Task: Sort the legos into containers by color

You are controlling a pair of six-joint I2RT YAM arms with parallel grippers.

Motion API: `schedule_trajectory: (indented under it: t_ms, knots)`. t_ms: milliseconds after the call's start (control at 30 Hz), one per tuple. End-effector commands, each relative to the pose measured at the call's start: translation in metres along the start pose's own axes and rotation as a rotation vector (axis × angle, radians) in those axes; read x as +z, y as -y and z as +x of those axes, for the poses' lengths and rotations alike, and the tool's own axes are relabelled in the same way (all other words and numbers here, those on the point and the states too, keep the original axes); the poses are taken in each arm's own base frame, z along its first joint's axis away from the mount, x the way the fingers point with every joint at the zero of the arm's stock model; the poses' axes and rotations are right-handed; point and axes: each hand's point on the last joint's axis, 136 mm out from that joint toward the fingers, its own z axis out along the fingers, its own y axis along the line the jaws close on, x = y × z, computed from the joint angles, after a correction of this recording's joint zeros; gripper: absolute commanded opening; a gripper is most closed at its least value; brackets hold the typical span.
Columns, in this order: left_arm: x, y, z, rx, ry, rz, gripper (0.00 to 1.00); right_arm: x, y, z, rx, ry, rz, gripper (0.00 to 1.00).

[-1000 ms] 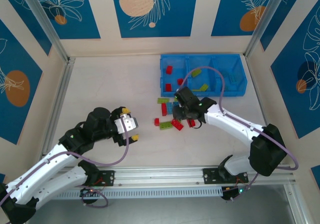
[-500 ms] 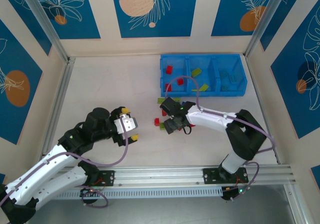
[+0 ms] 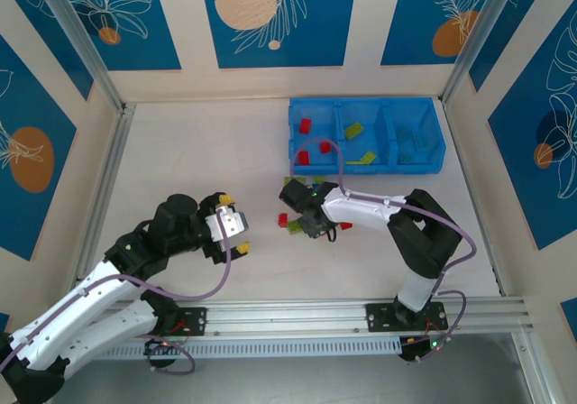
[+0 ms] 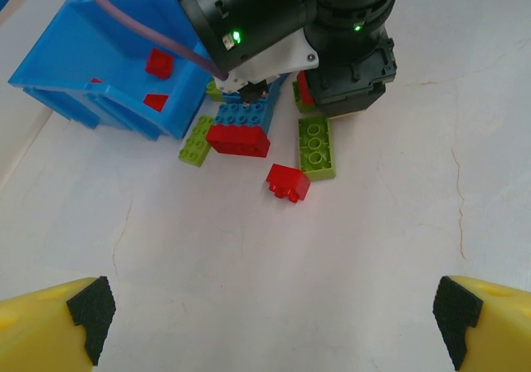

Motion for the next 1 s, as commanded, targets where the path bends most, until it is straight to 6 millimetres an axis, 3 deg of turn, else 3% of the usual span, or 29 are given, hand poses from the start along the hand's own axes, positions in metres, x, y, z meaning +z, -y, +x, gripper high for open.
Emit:
schedule_trajectory:
  t_ms: [0,133,200,367,500,567,667,733,833,967]
  knots:
    - [-0.005,-0.002,-0.003,0.007,0.008,0.001,1.0,-0.051,0.011,-0.024,0.066,0.172,-0.029,0.28]
    - [-0.004,-0.002,-0.005,0.009,0.016,0.002,1.0,-0.11,0.043,-0.08,0.221,0.447,-0.115,0.28]
    - [-0.004,-0.004,-0.005,0.008,0.017,-0.008,1.0,-0.127,0.064,-0.116,0.309,0.555,-0.157,0.26]
    - [-0.008,-0.009,-0.001,0.007,0.01,-0.049,1.0,-0.105,0.12,-0.19,0.438,0.581,-0.107,0.25]
    - [-0.013,-0.012,-0.002,0.015,0.021,-0.078,1.0,-0.071,0.141,-0.238,0.471,0.516,-0.148,0.26]
    - [-0.014,-0.012,-0.002,0.015,0.023,-0.08,1.0,-0.055,0.146,-0.25,0.482,0.462,-0.173,0.31]
    - [-0.014,-0.012,-0.002,0.015,0.024,-0.079,1.0,-0.053,0.147,-0.263,0.478,0.424,-0.184,0.49]
    - [-0.014,-0.011,-0.001,0.013,0.023,-0.075,1.0,-0.064,0.146,-0.266,0.464,0.424,-0.183,0.59]
    - [-0.014,-0.01,-0.003,0.013,0.029,-0.067,1.0,-0.091,0.146,-0.26,0.469,0.438,-0.183,0.62]
    - [-0.014,-0.008,-0.004,0.009,0.032,-0.053,1.0,-0.131,0.147,-0.222,0.553,0.472,-0.197,0.62]
